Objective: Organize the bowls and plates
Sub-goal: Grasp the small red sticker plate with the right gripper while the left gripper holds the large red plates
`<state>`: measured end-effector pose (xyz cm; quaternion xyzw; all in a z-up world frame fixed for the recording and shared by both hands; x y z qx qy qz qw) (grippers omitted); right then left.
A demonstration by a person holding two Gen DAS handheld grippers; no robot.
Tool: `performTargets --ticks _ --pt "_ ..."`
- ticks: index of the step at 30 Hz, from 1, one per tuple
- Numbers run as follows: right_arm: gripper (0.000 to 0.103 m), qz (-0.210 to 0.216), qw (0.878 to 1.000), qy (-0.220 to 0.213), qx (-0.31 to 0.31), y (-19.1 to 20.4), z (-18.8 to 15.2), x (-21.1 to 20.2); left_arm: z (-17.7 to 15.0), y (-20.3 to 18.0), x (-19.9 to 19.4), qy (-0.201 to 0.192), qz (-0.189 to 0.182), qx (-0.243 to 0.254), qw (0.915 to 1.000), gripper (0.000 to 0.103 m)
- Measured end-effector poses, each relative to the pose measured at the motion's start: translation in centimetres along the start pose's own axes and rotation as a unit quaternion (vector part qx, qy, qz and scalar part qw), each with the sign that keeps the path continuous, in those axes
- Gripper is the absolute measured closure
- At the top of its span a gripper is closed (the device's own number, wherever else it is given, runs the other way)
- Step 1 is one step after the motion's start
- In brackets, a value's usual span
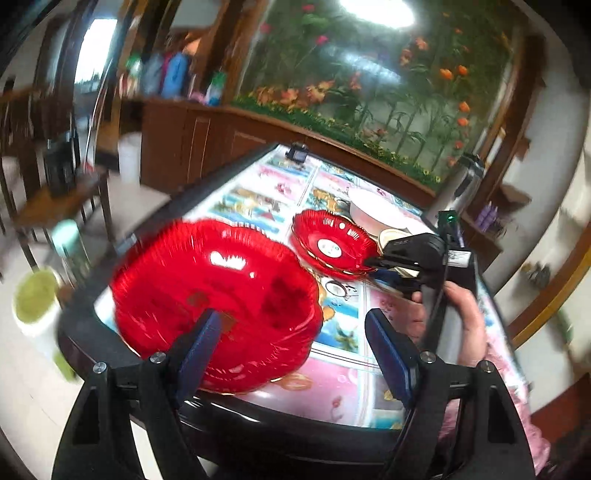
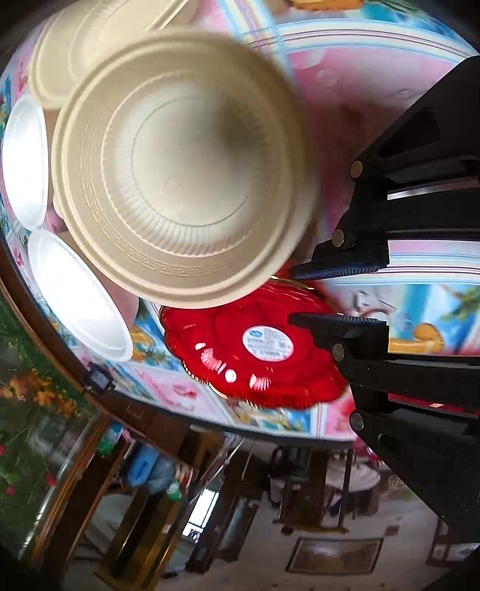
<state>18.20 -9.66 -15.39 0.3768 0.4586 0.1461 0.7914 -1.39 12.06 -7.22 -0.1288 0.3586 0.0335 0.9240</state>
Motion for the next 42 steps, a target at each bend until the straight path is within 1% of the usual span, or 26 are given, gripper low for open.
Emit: performTargets --ticks 2,4,8,10,14,18,21,23,27,30,32,33,36,38,41,42 --pt "0.085 -0.01 1.0 0.008 0.005 0.0 0.3 1.2 -0.3 0.8 0.7 0.009 -0.011 -0.032 0.9994 0.023" --pt "0.085 -0.007 1.0 0.001 0.007 0.1 0.4 1.4 -0.5 1.2 1.2 0.018 -0.019 -0.055 0.9981 0.022" --pt "0.085 0.004 1.0 -0.014 0.005 -0.6 0.4 1.2 -0.5 1.4 1.5 0.025 -0.01 -0.062 0.9977 0.022" --pt "0.089 0.008 1.0 -0.007 0.001 -0.6 0.3 1.3 -0.5 1.2 0.9 0.021 -0.004 -0.057 0.9981 0.022" --pt "0.09 0.026 0.999 0.024 0.002 -0.5 -0.8 1.0 -0.4 0.3 0.3 0.019 0.023 -0.03 0.9991 0.022" --pt "0.09 0.037 0.998 0.049 -0.012 -0.8 -2.8 -0.4 -0.8 -0.9 0.3 0.031 0.035 -0.002 0.9989 0.022" --pt "0.09 0.048 0.997 0.065 -0.011 -2.1 -4.7 -2.7 -1.6 -2.1 0.5 0.048 0.038 0.024 0.9978 0.022" --pt "0.09 0.052 0.996 0.066 -0.01 -3.0 -5.6 -4.4 -2.0 -3.1 0.2 0.053 0.037 0.039 0.9972 0.022" --pt "0.09 0.039 0.998 0.042 -0.026 -5.5 -7.0 -10.2 -3.1 -5.6 0.4 0.072 0.033 0.086 0.9932 0.022" --pt "0.09 0.021 0.999 0.021 -0.026 -7.7 -7.2 -14.0 -4.2 -7.6 1.3 0.101 0.036 0.119 0.987 0.022" --pt "0.09 0.016 0.999 0.015 -0.025 -8.8 -7.1 -15.6 -4.4 -8.7 2.2 0.116 0.044 0.131 0.9836 0.022" --pt "0.09 0.019 1.0 0.012 -0.019 -9.3 -7.0 -16.2 -4.4 -9.3 2.8 0.124 0.05 0.134 0.9819 0.022" --pt "0.09 0.039 0.999 0.025 -0.009 -10.1 -6.7 -17.0 -4.1 -10.6 4.1 0.14 0.059 0.14 0.9784 0.022" --pt "0.09 0.04 0.999 0.023 -0.018 -10.1 -6.5 -17.1 -3.7 -10.8 4.8 0.156 0.06 0.133 0.9768 0.022" --pt "0.09 0.04 0.998 0.011 -0.042 -9.9 -6.2 -17.6 -2.7 -10.5 5.8 0.175 0.05 0.097 0.9784 0.022" --pt "0.09 0.035 0.998 0.005 -0.051 -9.7 -6.0 -17.7 -2.3 -10.4 6.2 0.183 0.041 0.082 0.9788 0.022"
Point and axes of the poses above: each gripper's, at about its wrist camera, not at the fingertips, and x roughly the way its jaws point, y to its left, z to its top, the point moved 3 cm from there along x, roughly the way its jaws point, and after that the axes turned 13 degrees about z, right-handed, at the moved point
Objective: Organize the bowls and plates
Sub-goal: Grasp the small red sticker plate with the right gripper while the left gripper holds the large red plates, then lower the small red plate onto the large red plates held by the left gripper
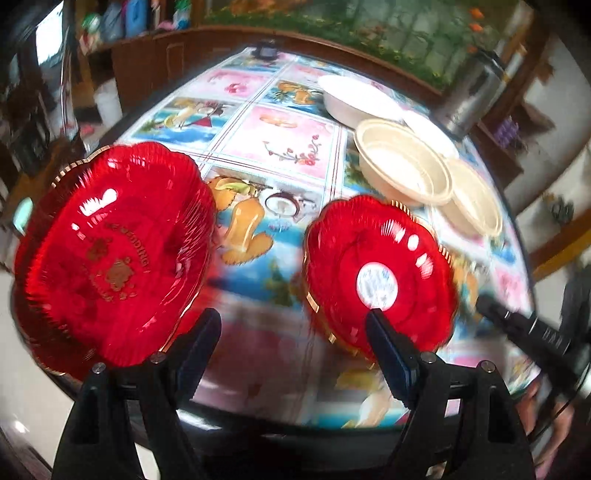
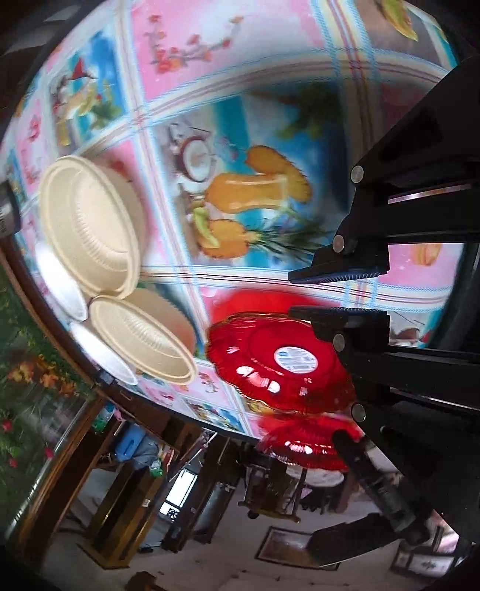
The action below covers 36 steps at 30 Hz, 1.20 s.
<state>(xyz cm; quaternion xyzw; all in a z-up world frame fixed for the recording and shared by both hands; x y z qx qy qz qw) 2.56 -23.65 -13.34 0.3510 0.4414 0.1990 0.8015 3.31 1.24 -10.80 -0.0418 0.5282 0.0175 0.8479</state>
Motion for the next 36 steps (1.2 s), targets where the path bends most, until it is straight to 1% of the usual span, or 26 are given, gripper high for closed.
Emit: performTargets --ticks 2,4,6,7,9,13,16,18,20,21,22,24,25,26,27,28,30,32,33,36 --pt "0.09 -0.011 1.0 -0.004 -0.018 0.5 0.4 0.3 1.0 0.1 0.9 0.027 -0.025 -0.026 0.999 0.022" --pt "0.09 -0.014 1.0 0.001 -0.024 0.7 0.7 0.7 1.6 -0.3 2.0 0.05 -0.041 -0.041 0.997 0.022" --pt "0.09 -0.005 1.0 0.012 -0.016 0.6 0.9 1.4 1.9 -1.0 3.0 0.077 -0.039 -0.043 0.9954 0.022" --pt "0.09 -0.009 1.0 0.017 -0.016 0.5 0.8 1.5 2.0 -1.3 3.4 0.086 -0.039 -0.043 0.9946 0.022" --pt "0.09 -0.021 0.999 0.033 -0.016 0.3 0.7 2.2 1.9 -2.0 4.0 0.096 -0.037 -0.04 0.9939 0.022" --pt "0.09 -0.015 0.999 0.04 -0.009 0.1 1.0 2.6 2.2 -2.6 4.8 0.108 -0.036 -0.045 0.9925 0.023" --pt "0.09 -0.004 0.998 0.057 0.003 0.1 1.3 3.4 2.4 -3.0 5.1 0.112 -0.043 -0.043 0.9918 0.024" --pt "0.09 0.011 0.998 0.067 0.012 0.3 1.4 3.9 2.6 -3.1 5.4 0.115 -0.044 -0.04 0.9916 0.026" --pt "0.088 0.02 0.997 0.068 0.018 0.6 1.4 4.2 2.7 -3.1 5.5 0.113 -0.037 -0.032 0.9924 0.042" --pt "0.088 0.02 0.997 0.068 0.02 0.8 1.5 4.4 2.8 -3.1 5.6 0.114 -0.037 -0.031 0.9923 0.045" --pt "0.088 0.023 0.997 0.067 0.023 0.9 1.5 4.6 2.8 -2.9 5.5 0.115 -0.04 -0.03 0.992 0.051" --pt "0.088 0.031 0.997 0.062 0.04 0.7 1.4 5.0 2.8 -2.8 5.4 0.108 -0.043 -0.027 0.9929 0.057" --pt "0.087 0.03 0.996 0.063 0.047 0.6 1.4 5.3 2.9 -2.8 5.4 0.103 -0.042 -0.024 0.9935 0.062" --pt "0.087 0.029 0.996 0.068 0.052 0.4 1.3 5.6 2.9 -2.8 5.4 0.099 -0.041 -0.02 0.994 0.069" --pt "0.088 0.026 0.995 0.075 0.06 0.1 1.1 6.0 2.9 -2.9 5.6 0.1 -0.043 -0.015 0.994 0.074" --pt "0.09 0.02 0.994 0.083 0.069 -0.3 0.9 6.4 2.8 -3.0 5.8 0.102 -0.039 -0.01 0.994 0.08" --pt "0.091 0.016 0.995 0.079 0.066 -0.4 0.9 6.6 2.7 -3.0 5.9 0.088 -0.03 0.004 0.9957 0.089" --pt "0.091 0.007 0.995 0.071 0.066 -0.4 1.0 6.3 2.7 -3.0 6.0 0.084 -0.037 0.006 0.9957 0.091" --pt "0.093 0.002 0.996 0.066 0.062 -0.4 1.0 6.2 2.7 -2.9 6.0 0.084 -0.04 0.006 0.9957 0.091" --pt "0.093 -0.003 0.997 0.059 0.052 -0.3 0.8 6.0 2.6 -2.9 5.9 0.077 -0.039 0.016 0.9962 0.091"
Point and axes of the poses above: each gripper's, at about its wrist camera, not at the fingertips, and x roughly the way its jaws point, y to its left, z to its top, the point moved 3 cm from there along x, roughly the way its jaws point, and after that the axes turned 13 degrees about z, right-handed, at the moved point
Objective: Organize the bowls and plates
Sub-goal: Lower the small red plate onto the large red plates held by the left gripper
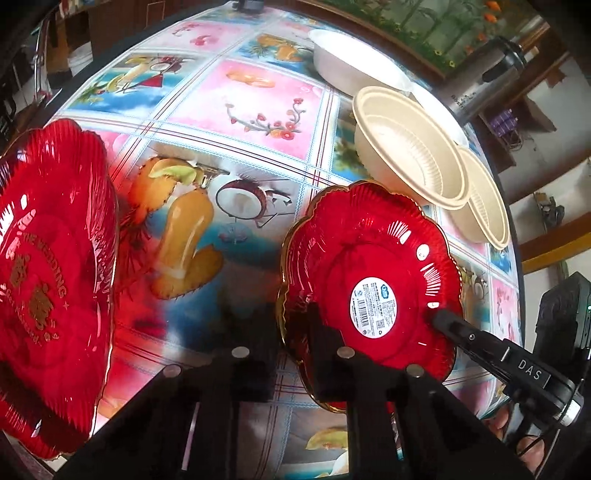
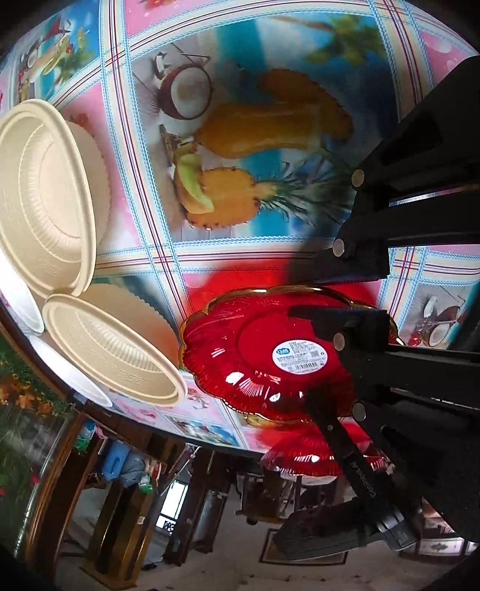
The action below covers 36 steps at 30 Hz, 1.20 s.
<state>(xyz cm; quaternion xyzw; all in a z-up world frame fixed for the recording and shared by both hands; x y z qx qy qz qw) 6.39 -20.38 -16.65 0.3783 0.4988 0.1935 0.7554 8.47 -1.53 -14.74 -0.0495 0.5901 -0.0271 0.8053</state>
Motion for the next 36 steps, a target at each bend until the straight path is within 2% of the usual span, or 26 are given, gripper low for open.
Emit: performTargets --ticks 7,13,17,21,26,29,32,36 --pt "0.093 -0.006 1.0 -0.017 -0.02 0.4 -0.4 -1.2 -0.8 -0.2 -0.4 0.0 -0.016 0.011 0.9998 0.09" --pt "0.093 -0.026 0.998 -0.036 -0.05 1.7 -1.8 -2.9 -2.0 -0.1 -2.7 -0.029 -0.03 0.033 0.9986 0.09" --pt "0.093 -0.045 0.993 -0.052 -0.094 4.4 -2.6 -4.0 -2.3 1.3 -6.0 -0.063 -0.043 0.032 0.9966 0.091" --pt "0.093 -0.026 0.99 -0.049 -0.131 8.4 -2.7 -3.7 -2.1 4.9 -9.6 -0.107 -0.037 0.014 0.9935 0.091" --pt "0.093 0.003 0.982 -0.009 -0.187 14.8 -3.1 0.8 -1.8 11.7 -12.2 -0.14 0.016 -0.036 0.9893 0.091" --pt "0.093 0.013 0.975 0.022 -0.219 18.3 -3.7 4.9 -1.8 15.6 -12.6 -0.141 0.046 -0.069 0.9865 0.09" --pt "0.092 0.009 0.968 0.053 -0.244 20.6 -4.6 8.9 -1.5 18.5 -11.7 -0.13 0.067 -0.092 0.9849 0.09" --pt "0.092 -0.01 0.964 0.097 -0.249 21.6 -5.5 13.7 -1.2 21.5 -9.1 -0.095 0.084 -0.117 0.985 0.089"
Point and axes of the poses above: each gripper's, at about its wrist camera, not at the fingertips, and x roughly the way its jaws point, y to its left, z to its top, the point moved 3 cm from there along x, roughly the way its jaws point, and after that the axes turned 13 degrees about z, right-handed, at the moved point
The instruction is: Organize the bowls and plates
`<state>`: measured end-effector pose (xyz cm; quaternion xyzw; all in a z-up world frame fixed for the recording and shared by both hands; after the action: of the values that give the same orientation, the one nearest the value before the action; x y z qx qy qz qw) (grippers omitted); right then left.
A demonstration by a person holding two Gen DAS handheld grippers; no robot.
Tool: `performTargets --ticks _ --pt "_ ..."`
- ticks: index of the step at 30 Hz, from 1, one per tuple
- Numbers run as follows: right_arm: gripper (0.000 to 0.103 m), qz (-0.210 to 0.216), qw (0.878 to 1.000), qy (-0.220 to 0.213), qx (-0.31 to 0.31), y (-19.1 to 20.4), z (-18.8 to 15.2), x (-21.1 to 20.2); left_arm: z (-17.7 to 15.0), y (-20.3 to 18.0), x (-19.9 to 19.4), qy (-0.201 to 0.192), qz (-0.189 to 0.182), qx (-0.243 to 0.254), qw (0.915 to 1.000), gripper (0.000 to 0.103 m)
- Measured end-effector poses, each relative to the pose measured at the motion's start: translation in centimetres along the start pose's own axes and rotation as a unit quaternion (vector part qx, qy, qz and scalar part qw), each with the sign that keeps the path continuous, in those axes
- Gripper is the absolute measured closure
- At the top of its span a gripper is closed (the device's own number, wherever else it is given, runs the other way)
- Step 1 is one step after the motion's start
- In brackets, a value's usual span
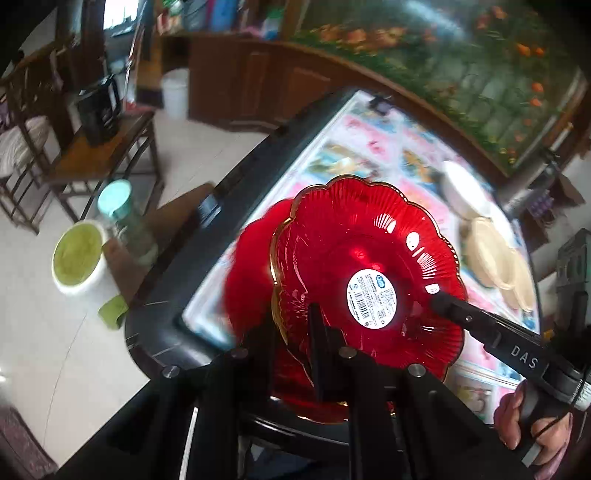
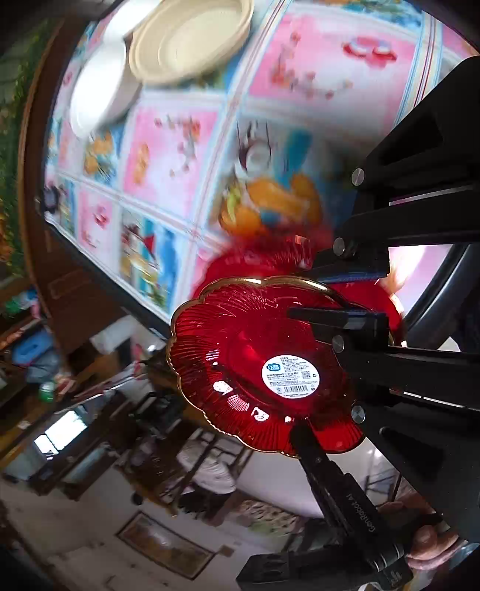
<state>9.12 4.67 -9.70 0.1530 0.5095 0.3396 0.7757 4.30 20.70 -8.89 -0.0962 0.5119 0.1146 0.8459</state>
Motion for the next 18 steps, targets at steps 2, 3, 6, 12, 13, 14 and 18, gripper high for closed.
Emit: performTargets --ticks 2,3,6,12,13,14,18 --pt "0.091 -0.014 1.0 0.022 0.0 0.2 0.0 1.8 0.2 0.3 1.6 0.019 0.01 0.004 0.9998 0.088" --pt "0.091 -0.021 0.999 0.032 0.002 0.1 0.1 2.6 0.2 0.4 2.0 0.025 0.013 0.006 0.9996 0.088" --pt "0.091 -0.034 0.998 0.054 0.013 -0.6 0.3 4.0 0.1 -0.1 3.1 0.045 0.022 0.016 0.9986 0.087" --pt "0.085 -0.056 0.996 0.073 0.021 -0.9 0.4 5.0 0.6 -1.0 3.0 0.045 0.065 0.053 0.9955 0.084" --pt "0.085 -0.066 0.995 0.074 0.015 -0.7 0.5 4.9 0.4 -1.0 2.8 0.044 0.074 0.059 0.9946 0.084" --pt "0.085 -0.075 0.994 0.077 0.011 -0.6 0.5 4.8 0.4 -1.1 2.6 0.038 0.082 0.065 0.9938 0.084" --pt "0.085 -0.109 0.991 0.078 -0.015 -0.2 0.9 4.2 0.5 -0.5 1.3 0.009 0.121 0.072 0.99 0.084"
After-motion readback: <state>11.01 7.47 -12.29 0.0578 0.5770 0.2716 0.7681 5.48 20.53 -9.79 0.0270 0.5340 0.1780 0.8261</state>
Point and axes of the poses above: each gripper's, at about its wrist camera, not at the fingertips, and x roughly the way its jaws point, y to its left, z to its top, the point moved 3 cm from there along x, roughly the way its jaws point, and after that the axes turned 13 degrees about z, right-handed, at the moved point
